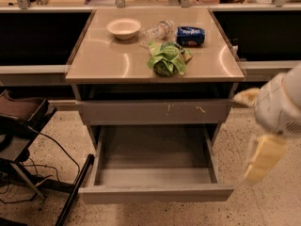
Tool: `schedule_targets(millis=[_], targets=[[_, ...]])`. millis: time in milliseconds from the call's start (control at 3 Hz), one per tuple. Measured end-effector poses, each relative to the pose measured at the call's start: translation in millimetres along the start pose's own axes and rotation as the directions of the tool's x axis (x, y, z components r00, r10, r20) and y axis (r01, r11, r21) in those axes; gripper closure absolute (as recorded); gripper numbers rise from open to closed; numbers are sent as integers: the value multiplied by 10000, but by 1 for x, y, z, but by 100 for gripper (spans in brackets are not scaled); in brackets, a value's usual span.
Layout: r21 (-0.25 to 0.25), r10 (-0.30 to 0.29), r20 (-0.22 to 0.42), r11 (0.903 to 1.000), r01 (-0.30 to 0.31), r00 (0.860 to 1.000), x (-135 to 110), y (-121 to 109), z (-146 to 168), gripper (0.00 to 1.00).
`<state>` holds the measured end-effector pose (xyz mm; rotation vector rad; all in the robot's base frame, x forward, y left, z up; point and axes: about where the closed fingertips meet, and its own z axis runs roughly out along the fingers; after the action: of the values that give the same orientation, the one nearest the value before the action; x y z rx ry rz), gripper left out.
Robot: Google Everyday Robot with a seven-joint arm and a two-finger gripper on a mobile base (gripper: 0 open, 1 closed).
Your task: Close middle drawer
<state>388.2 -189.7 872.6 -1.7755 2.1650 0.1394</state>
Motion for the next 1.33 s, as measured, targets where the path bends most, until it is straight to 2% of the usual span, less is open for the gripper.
schedule_targets(millis=[333,667,1000,1333], targets=[[-694,32,677,9976,15,9977,-16,35,75,0],[-1505,131,1012,9886,23,9948,-40,79,158,0],[-2226,304,689,9748,-144,9972,-49,128,238,0],[-3026,224,62,9529,-194,9997,-37,183,314,0]])
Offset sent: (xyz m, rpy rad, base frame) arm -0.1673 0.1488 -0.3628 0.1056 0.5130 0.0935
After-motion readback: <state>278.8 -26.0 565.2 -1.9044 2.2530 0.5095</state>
